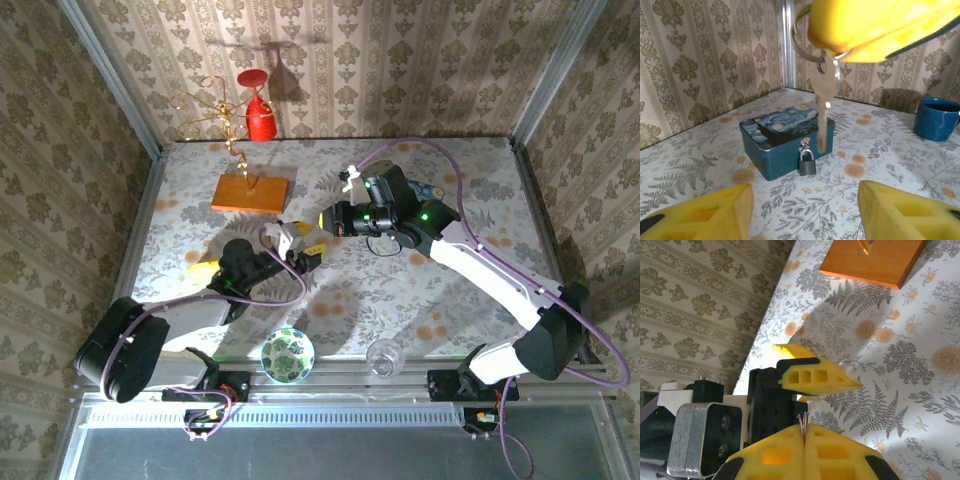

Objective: Unlock a padlock with a key

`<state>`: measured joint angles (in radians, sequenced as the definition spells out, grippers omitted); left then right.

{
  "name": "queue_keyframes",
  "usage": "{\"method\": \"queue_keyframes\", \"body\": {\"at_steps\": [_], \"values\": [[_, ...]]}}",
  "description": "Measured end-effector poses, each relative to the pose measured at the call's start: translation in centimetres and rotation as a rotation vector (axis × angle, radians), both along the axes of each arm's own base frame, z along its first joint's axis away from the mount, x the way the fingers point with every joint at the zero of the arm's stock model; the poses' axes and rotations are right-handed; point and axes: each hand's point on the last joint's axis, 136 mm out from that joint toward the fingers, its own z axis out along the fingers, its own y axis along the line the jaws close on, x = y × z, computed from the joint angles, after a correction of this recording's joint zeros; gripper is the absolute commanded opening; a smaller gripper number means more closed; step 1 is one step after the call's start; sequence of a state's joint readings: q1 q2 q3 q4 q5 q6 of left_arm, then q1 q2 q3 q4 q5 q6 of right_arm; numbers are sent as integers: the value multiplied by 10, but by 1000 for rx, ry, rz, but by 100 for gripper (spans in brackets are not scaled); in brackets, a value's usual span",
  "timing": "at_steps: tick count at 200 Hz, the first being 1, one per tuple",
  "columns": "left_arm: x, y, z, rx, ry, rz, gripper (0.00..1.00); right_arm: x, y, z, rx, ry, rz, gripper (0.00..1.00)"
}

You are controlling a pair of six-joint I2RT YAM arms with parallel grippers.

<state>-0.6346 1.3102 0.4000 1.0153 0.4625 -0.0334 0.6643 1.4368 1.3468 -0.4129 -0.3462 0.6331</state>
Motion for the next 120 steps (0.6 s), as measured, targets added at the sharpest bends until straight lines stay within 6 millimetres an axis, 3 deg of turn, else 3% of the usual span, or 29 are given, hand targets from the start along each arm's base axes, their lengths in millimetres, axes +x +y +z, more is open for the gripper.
{"method": "queue_keyframes", "body": {"at_steps": [101,120], "values": [[8,-9,18,-51,-40,-9,49,-1,0,2,14,-11,5,0],[7,-11,20,-55,-43,-12,43,-1,0,2,14,-11,5,0]]}}
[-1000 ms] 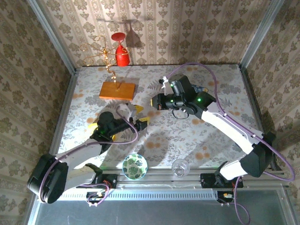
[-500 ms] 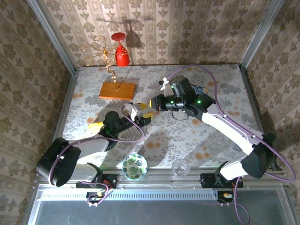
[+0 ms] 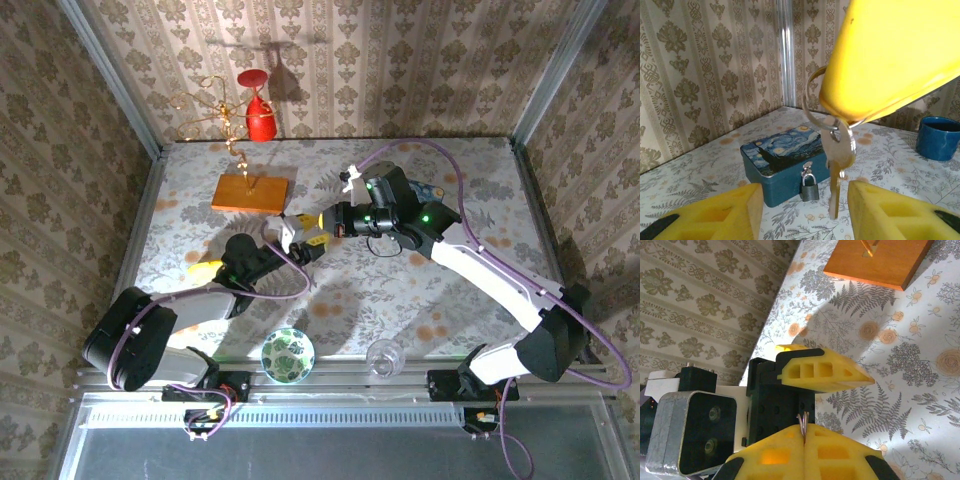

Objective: Unlock a padlock with a key

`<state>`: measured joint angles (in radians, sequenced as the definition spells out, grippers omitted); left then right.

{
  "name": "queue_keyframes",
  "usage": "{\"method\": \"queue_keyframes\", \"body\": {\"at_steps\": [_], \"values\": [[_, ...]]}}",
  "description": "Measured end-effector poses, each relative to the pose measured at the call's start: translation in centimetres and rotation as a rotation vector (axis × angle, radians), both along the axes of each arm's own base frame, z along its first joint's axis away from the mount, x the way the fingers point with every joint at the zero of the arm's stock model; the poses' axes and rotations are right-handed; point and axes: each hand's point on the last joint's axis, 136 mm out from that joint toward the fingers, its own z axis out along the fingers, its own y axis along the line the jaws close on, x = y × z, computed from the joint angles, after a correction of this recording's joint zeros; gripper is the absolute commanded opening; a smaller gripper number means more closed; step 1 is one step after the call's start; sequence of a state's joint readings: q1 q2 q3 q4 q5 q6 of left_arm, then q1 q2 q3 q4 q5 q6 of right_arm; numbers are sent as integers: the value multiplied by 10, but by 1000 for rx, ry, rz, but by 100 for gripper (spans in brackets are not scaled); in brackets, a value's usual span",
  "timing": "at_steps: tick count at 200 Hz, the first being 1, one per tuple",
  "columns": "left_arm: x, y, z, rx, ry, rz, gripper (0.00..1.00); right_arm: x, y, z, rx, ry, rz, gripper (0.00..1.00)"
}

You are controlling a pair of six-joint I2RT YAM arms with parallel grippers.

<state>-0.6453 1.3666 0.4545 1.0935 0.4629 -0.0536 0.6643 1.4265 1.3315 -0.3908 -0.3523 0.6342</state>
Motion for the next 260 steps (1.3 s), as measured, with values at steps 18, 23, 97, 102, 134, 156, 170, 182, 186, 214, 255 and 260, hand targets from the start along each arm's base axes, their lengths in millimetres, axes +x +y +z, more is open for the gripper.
{"method": "queue_keyframes", "body": {"at_steps": [18,23,97,102,134,156,170,182,186,214,255,260], "values": [[0,-1,4,-8,-2,-3,37,0,0,0,0,0,0,0],[1,-2,5,-11,-4,-3,35,0,0,0,0,0,0,0],[0,-5,3,-4,19,-12,0,4,-6,-9,-8,13,-18,0],[0,-5,1,2,26,-12,0,5,-7,-10,-9,14,-20,0],[-6,-5,-8,67,73,-26,0,5,-11,-20,-26,27,-24,4],[-12,-3,-6,143,98,-43,0,3,-14,-18,-40,0,-11,16],[-17,-4,3,190,99,-68,0,0,-22,-14,-58,-35,-13,21],[-21,-4,10,229,102,-90,0,-2,-30,-7,-70,-81,-20,22],[-23,-4,12,244,101,-99,0,-3,-32,-4,-73,-97,-22,24],[-35,-2,8,365,137,-158,0,-14,-49,6,-103,-208,-11,32],[-55,7,9,520,146,-250,0,-31,-64,6,-142,-332,35,43],[-57,7,11,530,137,-262,0,-33,-65,6,-145,-344,41,43]]}}
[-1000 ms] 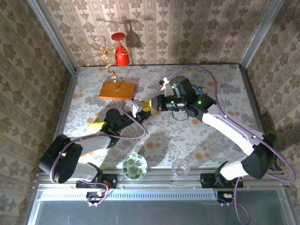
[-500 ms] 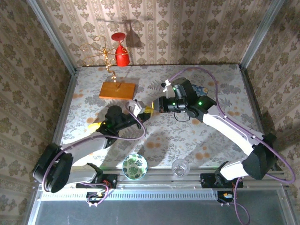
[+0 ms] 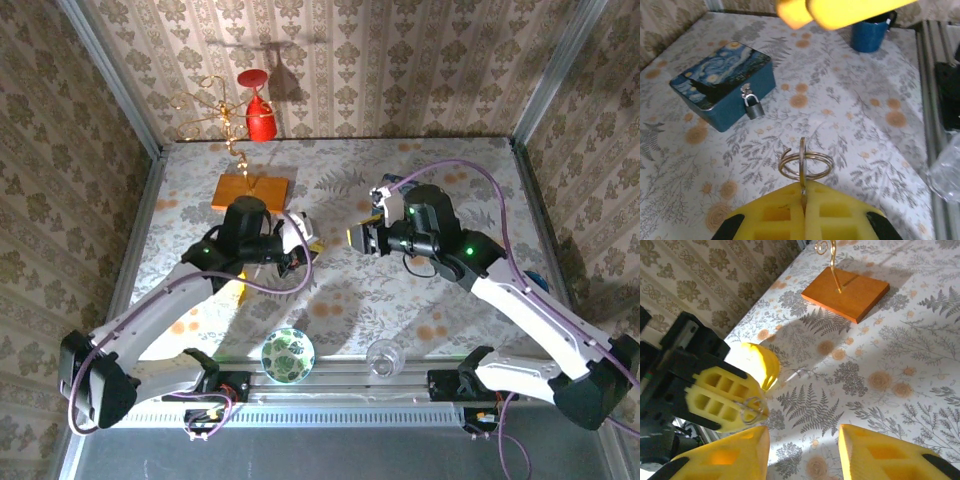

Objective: Unlock a padlock with a key

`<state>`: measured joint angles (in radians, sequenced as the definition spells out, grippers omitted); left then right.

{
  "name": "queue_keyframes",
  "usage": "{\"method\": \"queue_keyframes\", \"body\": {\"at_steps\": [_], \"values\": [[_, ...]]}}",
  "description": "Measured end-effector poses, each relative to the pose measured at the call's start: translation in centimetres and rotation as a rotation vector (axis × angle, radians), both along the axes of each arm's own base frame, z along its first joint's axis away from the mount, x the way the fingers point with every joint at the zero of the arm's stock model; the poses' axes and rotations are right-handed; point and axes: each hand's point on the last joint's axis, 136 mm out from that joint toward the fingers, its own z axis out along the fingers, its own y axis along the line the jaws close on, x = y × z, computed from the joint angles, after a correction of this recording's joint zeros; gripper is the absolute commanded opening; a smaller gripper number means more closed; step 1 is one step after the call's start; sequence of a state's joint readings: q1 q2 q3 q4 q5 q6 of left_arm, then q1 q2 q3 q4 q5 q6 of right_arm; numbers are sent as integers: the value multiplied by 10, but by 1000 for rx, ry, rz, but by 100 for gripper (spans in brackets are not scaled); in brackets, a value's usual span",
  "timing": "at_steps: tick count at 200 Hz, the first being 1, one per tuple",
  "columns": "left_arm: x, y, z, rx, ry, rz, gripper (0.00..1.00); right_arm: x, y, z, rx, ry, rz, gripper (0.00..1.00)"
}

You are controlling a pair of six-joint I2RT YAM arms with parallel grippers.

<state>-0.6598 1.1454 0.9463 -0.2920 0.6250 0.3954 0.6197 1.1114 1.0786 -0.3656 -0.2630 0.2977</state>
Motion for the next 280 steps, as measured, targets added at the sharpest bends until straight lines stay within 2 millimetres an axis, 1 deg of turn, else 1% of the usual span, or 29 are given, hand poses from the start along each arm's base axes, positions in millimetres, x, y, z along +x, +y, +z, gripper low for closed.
{"method": "queue_keyframes", "body": {"at_steps": [17,30,78,113,132,157,180,211,260,280], "values": [[-7,2,6,31,-10,-42,0,-4,0,2,-10,-31,28,44],[-10,3,6,58,-8,-70,0,-8,2,4,-14,-51,57,44],[-21,7,-15,161,67,-148,0,-25,16,4,-41,-98,170,44],[-31,8,-18,170,84,-185,0,-35,29,-6,-74,-97,252,44],[-33,7,-17,164,85,-198,0,-42,37,-13,-87,-83,303,44],[-36,6,-16,155,90,-212,0,-48,47,-17,-91,-72,359,43],[-38,7,-16,156,96,-223,0,-51,54,-20,-91,-65,397,43],[-43,6,-16,153,105,-243,0,-54,59,-23,-90,-57,429,42],[-47,6,-16,148,117,-257,0,-56,70,-14,-82,-69,476,38],[-48,6,-16,146,119,-263,0,-57,73,-16,-88,-66,492,37]]}}
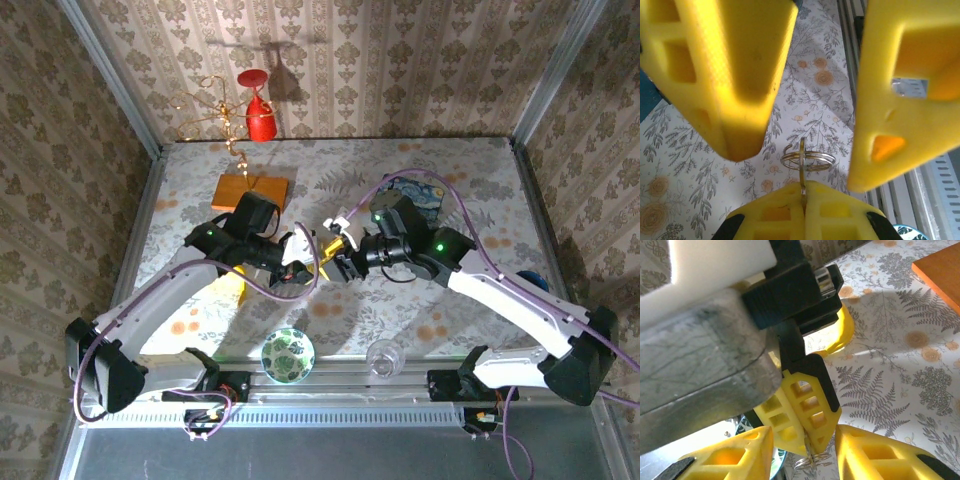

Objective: Unlock a padlock with a key

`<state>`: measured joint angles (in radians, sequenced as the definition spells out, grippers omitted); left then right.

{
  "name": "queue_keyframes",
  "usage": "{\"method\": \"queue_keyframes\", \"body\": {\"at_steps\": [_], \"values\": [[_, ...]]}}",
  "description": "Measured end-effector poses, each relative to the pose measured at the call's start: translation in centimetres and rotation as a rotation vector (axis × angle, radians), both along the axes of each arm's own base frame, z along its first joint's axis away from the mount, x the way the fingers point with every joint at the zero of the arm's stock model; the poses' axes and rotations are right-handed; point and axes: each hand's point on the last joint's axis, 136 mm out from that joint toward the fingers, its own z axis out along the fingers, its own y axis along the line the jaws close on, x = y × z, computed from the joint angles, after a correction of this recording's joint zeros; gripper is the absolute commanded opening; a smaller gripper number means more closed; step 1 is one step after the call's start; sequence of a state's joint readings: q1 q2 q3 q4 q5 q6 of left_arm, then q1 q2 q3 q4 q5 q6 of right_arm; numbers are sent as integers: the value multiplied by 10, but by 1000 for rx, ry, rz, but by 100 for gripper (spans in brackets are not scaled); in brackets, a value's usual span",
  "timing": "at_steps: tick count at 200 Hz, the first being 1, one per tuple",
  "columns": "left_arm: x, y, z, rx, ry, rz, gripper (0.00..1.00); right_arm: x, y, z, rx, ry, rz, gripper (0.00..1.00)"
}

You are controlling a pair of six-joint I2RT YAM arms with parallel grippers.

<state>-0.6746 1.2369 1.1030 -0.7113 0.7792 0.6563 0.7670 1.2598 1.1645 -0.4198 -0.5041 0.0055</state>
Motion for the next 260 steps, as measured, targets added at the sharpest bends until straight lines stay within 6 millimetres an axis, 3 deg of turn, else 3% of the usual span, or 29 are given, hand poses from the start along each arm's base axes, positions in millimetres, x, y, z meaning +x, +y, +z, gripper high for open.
{"method": "queue_keyframes", "body": {"at_steps": [49,108,135,145,179,235,247,260], "values": [[-2,0,2,-10,-1,-9,0,-1,1,-11,-30,21,10,35],[-3,1,5,-13,-14,-7,0,-3,1,-11,-36,6,25,0],[-1,2,3,-10,-25,1,0,-2,1,-11,-36,5,22,0],[-1,3,4,-16,-34,9,20,-1,0,-10,-34,-1,18,0],[1,9,16,-87,-76,66,58,10,-15,-13,5,-10,-68,0],[22,15,43,-313,-71,271,83,47,-50,-18,202,47,-288,0],[30,14,50,-368,-32,326,83,49,-52,-12,261,48,-305,0],[38,12,57,-424,7,375,74,50,-52,-5,314,47,-314,0]]}}
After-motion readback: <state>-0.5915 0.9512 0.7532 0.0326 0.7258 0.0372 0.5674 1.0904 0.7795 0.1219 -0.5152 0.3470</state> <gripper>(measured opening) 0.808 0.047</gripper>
